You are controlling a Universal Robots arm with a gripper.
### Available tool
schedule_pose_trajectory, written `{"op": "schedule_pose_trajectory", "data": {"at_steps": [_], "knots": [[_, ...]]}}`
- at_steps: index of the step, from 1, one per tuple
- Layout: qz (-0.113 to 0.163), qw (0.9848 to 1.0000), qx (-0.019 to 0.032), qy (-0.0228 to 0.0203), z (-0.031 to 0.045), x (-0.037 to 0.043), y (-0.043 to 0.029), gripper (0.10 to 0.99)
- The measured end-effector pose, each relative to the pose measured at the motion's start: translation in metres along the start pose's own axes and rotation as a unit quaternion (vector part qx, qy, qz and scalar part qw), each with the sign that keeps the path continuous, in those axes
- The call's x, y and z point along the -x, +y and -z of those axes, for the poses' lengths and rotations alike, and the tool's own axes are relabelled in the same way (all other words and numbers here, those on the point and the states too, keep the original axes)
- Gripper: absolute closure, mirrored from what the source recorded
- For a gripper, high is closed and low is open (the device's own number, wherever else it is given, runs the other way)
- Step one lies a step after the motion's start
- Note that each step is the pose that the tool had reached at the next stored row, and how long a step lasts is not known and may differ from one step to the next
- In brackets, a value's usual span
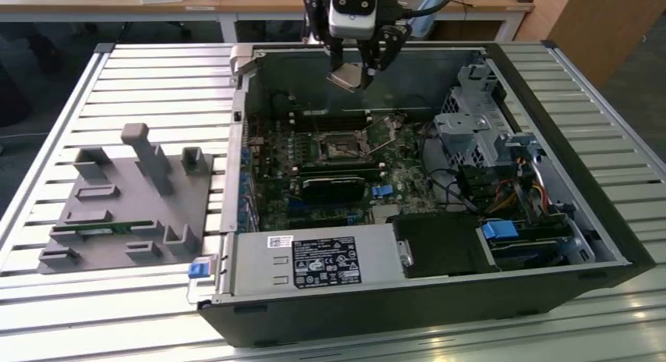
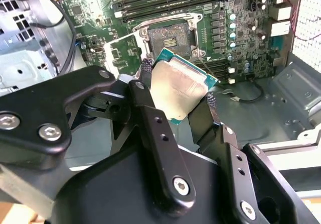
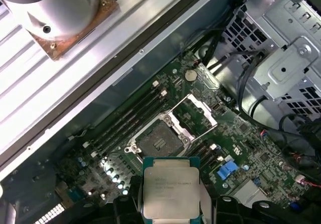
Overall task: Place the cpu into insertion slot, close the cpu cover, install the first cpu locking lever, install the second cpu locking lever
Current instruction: 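Place the cpu into insertion slot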
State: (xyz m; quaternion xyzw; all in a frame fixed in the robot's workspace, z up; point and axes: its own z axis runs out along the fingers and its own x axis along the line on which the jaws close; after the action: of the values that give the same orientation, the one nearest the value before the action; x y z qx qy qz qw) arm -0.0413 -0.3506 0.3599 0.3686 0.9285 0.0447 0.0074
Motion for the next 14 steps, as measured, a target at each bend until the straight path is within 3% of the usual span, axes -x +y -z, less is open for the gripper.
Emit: {"op": "schedule_pose_trajectory", "data": {"at_steps": [14], "knots": [[-0.054, 0.9985, 0.0010, -0.0048, -0.0001, -0.0005, -0.0005, 0.545]]}}
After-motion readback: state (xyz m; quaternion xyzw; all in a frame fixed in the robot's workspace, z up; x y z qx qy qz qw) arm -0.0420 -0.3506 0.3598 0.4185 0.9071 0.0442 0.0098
